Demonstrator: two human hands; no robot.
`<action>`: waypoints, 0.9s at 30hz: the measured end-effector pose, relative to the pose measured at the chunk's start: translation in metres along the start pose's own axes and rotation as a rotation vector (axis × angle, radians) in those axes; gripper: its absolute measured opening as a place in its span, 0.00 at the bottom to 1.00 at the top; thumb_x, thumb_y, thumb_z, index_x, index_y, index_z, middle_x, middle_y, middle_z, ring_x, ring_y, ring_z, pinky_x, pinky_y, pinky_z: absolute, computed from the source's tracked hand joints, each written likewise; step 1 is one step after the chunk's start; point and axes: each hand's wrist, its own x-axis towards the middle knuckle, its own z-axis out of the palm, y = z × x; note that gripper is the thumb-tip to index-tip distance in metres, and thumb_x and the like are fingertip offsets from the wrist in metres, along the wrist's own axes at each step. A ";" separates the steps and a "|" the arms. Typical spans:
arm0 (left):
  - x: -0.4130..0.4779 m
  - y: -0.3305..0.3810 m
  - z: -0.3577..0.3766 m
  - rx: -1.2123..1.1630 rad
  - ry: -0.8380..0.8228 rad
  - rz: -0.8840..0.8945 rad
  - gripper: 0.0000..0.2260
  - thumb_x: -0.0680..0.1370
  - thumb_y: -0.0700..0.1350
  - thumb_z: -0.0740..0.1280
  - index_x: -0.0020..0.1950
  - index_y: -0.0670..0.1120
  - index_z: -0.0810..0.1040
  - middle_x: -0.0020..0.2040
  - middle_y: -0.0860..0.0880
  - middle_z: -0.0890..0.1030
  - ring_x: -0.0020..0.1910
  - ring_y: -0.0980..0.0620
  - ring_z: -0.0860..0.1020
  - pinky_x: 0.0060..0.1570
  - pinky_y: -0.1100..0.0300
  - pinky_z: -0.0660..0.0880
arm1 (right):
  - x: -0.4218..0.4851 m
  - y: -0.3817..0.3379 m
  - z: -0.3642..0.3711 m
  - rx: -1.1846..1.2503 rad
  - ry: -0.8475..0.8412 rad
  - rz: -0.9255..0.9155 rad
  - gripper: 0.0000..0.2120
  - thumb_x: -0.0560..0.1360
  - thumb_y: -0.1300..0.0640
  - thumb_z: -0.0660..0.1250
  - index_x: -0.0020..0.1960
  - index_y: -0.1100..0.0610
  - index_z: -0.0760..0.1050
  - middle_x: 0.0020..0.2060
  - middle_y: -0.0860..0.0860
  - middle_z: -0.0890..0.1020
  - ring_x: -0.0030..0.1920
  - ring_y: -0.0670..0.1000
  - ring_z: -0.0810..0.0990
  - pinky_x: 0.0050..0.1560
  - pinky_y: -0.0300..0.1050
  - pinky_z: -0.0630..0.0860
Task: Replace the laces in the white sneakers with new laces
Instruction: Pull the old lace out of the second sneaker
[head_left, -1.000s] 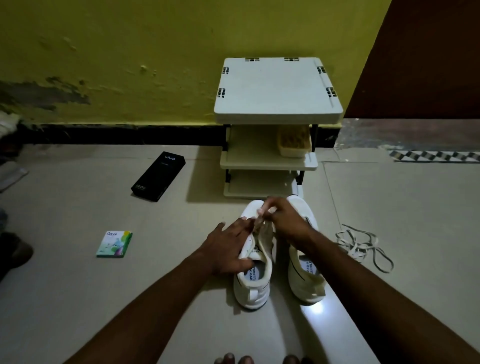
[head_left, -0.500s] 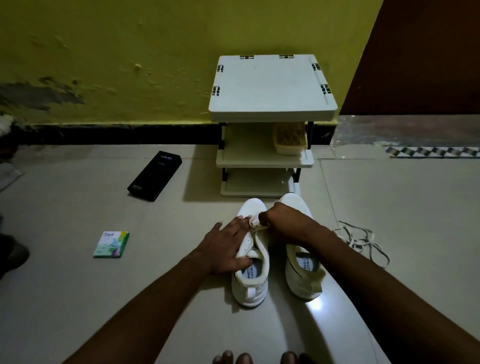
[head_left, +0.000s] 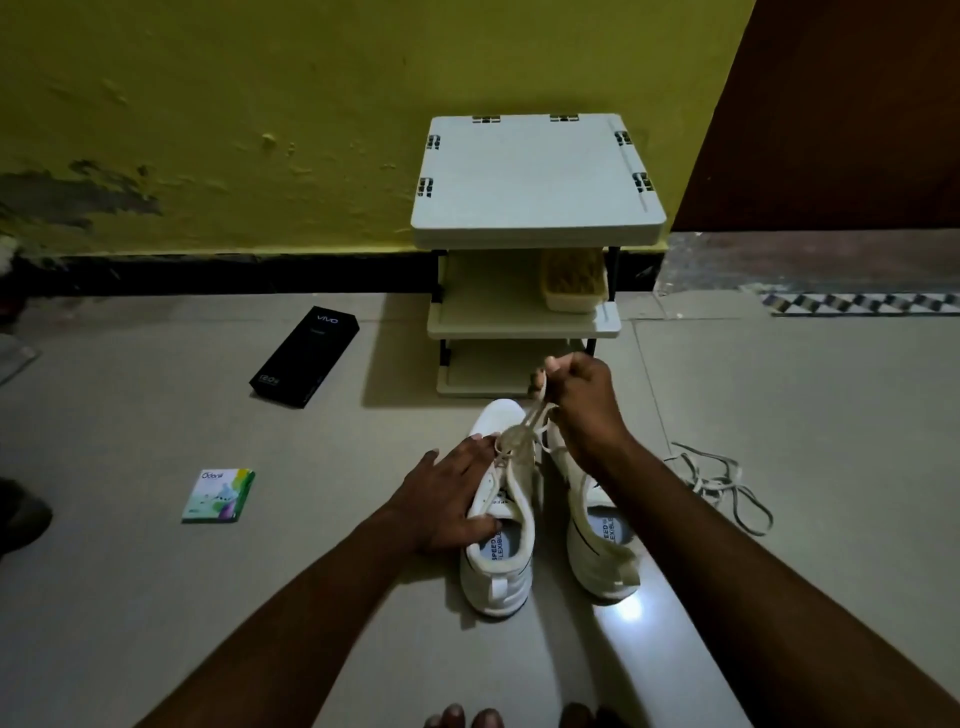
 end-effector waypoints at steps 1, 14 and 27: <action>0.000 -0.001 0.002 0.014 0.002 0.002 0.46 0.74 0.70 0.57 0.83 0.49 0.44 0.84 0.52 0.46 0.82 0.52 0.46 0.76 0.42 0.57 | -0.001 -0.003 -0.003 0.102 -0.033 0.042 0.11 0.85 0.59 0.56 0.45 0.59 0.69 0.33 0.51 0.74 0.31 0.47 0.73 0.35 0.42 0.69; -0.004 0.004 0.003 -0.103 0.077 -0.030 0.47 0.73 0.71 0.60 0.83 0.49 0.46 0.83 0.48 0.54 0.81 0.50 0.55 0.74 0.46 0.62 | -0.002 0.007 -0.014 -1.462 -0.440 -0.600 0.04 0.75 0.62 0.66 0.49 0.56 0.74 0.53 0.52 0.71 0.55 0.54 0.72 0.56 0.54 0.67; -0.003 0.004 0.000 -0.140 0.152 0.002 0.46 0.71 0.68 0.65 0.82 0.47 0.55 0.80 0.48 0.63 0.74 0.48 0.68 0.66 0.50 0.69 | 0.004 0.006 -0.019 -1.415 -0.726 -0.490 0.06 0.77 0.60 0.68 0.54 0.58 0.77 0.47 0.55 0.80 0.46 0.51 0.78 0.44 0.46 0.75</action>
